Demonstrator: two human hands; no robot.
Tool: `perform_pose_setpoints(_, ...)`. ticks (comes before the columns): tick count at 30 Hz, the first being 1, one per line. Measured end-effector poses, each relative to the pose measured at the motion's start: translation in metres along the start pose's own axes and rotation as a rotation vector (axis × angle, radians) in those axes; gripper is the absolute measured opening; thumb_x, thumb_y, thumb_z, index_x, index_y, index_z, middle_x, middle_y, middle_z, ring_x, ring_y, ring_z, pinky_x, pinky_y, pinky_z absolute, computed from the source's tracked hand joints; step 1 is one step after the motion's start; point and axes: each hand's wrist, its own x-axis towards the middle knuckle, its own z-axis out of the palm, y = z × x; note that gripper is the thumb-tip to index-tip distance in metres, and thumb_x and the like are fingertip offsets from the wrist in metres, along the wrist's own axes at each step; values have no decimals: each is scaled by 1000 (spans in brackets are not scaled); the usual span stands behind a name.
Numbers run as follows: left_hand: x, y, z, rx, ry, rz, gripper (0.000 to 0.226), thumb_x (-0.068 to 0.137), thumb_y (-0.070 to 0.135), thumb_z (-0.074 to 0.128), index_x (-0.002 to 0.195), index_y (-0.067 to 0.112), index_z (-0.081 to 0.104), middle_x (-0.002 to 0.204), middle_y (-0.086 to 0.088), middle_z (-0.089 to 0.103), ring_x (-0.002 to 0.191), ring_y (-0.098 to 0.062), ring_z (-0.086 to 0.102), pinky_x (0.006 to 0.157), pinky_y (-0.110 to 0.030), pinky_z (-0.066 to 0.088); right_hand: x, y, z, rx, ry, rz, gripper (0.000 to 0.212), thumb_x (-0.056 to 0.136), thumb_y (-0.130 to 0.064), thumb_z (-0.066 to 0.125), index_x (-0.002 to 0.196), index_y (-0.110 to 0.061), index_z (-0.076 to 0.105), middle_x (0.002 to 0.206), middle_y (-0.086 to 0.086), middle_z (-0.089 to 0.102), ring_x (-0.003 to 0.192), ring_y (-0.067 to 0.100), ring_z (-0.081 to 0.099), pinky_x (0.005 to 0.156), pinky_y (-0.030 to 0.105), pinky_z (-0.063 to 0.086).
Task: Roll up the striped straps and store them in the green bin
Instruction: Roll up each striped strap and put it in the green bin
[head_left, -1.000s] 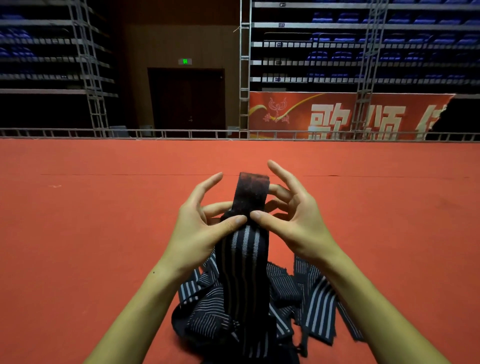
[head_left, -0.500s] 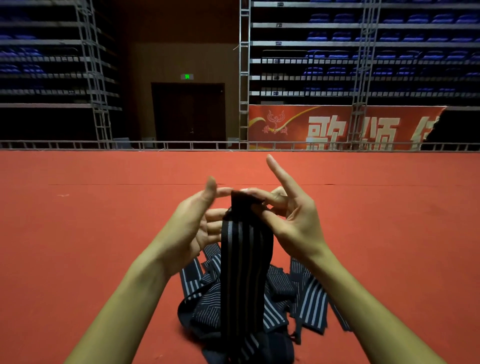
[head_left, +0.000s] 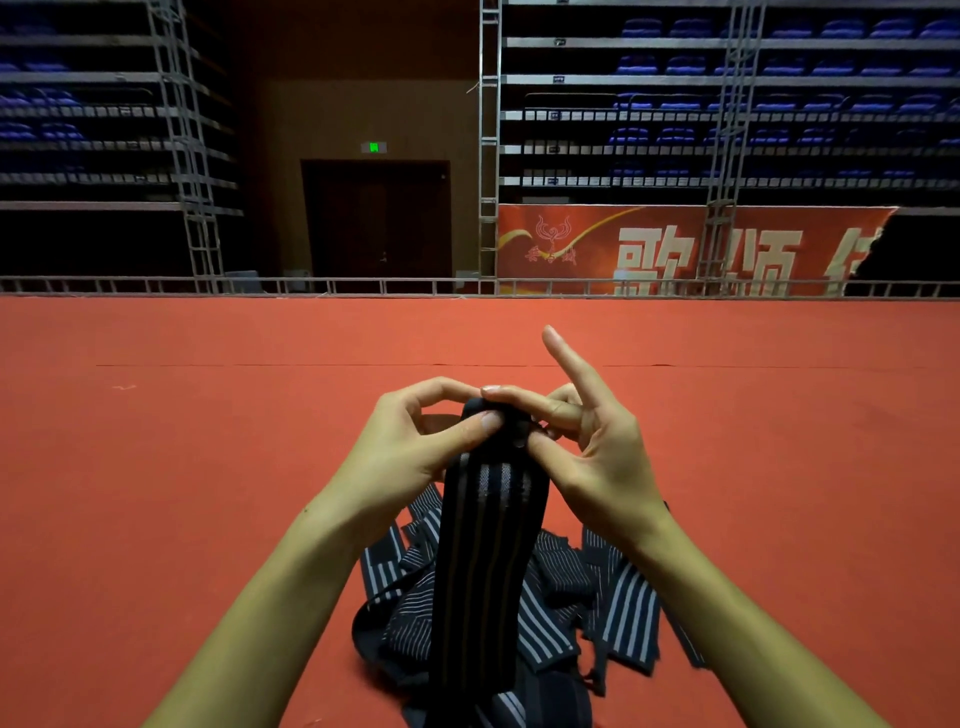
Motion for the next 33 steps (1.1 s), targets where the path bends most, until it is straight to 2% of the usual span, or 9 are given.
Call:
perform_pose_setpoints(3,3,-6,3,25,16,70,21,96,15,75,116,8,73,100,-19,82,94,-35,81,78,-38,65,-1,1,-6,43,-48,30,72,98,12,66,159,-17,43,132,-11,76,101,7,67,88,36,58)
perform_pose_setpoints(5,4,-9,1,34,32,107,20,97,11,75,117,7,73,100,-19,82,96,-35,81,83,-41,67,-3,2,-15,93,-90,70,58,101,5,64,152,-20,54,140,-7,71,115,19,71,90,48,62)
perform_pose_setpoints(8,5,-12,-1,48,51,138,21,96,9,76,116,6,73,99,-19,83,97,-36,81,86,-45,67,0,6,-18,52,-104,148,46,98,-18,79,140,-30,66,130,-8,73,100,23,75,79,48,64)
perform_pose_setpoints(11,4,-14,3,49,49,152,23,94,8,77,116,5,73,98,-19,83,96,-34,81,85,-42,67,0,12,-11,20,-107,131,39,96,-7,79,129,-26,73,116,-5,77,88,28,76,76,45,60)
perform_pose_setpoints(18,0,-13,-1,90,10,-31,25,96,29,74,113,10,75,82,-4,81,67,-14,72,62,-26,51,-4,22,-8,147,-74,127,35,93,3,73,117,-21,79,115,7,77,92,51,73,79,76,56)
perform_pose_setpoints(21,-3,-14,-1,30,-3,-96,36,95,40,70,112,9,75,78,0,76,62,-11,68,56,-19,52,-7,26,-6,129,-54,100,36,91,9,74,114,-18,81,113,9,77,96,45,74,84,71,58)
perform_pose_setpoints(25,-8,-14,-1,6,-9,-58,27,94,25,78,116,11,76,103,-16,83,95,-31,82,80,-40,65,-9,24,-4,98,-52,52,38,85,19,72,108,-9,82,111,7,78,106,28,75,93,46,62)
perform_pose_setpoints(28,-11,-13,0,12,13,9,27,92,15,81,118,9,76,104,-19,82,101,-37,80,88,-45,65,-10,18,-2,127,-39,96,41,85,18,70,105,-16,83,113,5,78,105,24,76,92,38,60)
perform_pose_setpoints(33,-23,-7,1,68,42,127,34,89,6,83,122,8,74,104,-19,81,100,-35,81,88,-41,66,-19,-6,-16,159,-136,249,35,92,-11,71,124,-25,74,109,-1,78,80,28,72,75,46,61)
